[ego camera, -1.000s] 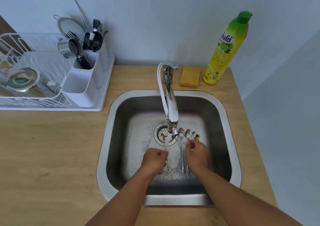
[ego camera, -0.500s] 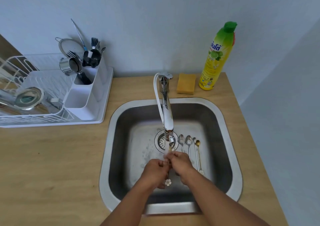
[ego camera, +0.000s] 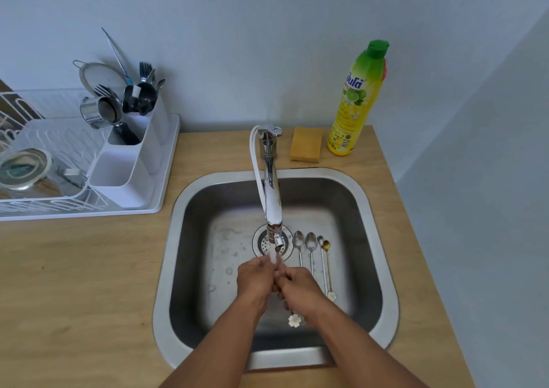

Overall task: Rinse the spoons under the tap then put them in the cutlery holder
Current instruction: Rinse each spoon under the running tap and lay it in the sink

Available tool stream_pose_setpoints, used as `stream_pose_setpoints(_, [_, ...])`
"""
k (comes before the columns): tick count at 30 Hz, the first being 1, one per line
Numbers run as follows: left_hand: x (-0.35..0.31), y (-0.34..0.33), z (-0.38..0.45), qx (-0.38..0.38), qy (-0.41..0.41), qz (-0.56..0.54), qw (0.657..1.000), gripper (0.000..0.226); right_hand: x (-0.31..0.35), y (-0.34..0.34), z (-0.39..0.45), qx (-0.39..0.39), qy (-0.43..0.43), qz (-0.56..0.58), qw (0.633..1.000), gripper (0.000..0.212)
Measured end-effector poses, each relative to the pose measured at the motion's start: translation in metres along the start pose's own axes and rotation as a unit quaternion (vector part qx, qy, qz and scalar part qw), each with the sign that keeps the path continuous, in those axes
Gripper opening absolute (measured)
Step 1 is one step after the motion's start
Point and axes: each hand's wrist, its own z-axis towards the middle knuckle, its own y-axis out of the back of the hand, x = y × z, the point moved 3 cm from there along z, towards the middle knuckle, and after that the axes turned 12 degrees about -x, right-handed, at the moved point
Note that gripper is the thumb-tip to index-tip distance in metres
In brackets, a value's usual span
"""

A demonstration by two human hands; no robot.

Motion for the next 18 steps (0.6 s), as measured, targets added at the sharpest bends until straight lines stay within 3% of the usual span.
stream_pose_setpoints(7, [0.005,-0.004,-0.008,0.073,0.03,-0.049,0.996,0.014,0.002,0.004,0.005,-0.054,-0.018,0.034,0.998,0.032])
stream_pose_setpoints(11, [0.002,-0.001,-0.004,0.024,0.014,-0.035,0.999,0.015,0.004,-0.001,0.0,-0.063,0.016,0.018,0.998,0.037])
stream_pose_setpoints(14, [-0.001,-0.001,-0.001,-0.026,-0.007,-0.014,1.0,0.028,0.011,-0.005,-0.004,-0.061,0.034,0.011,0.998,0.042])
stream_pose_setpoints(18, [-0.002,-0.002,-0.004,-0.002,0.044,-0.064,0.997,0.024,0.014,-0.001,-0.003,-0.058,0.015,0.043,0.997,0.031])
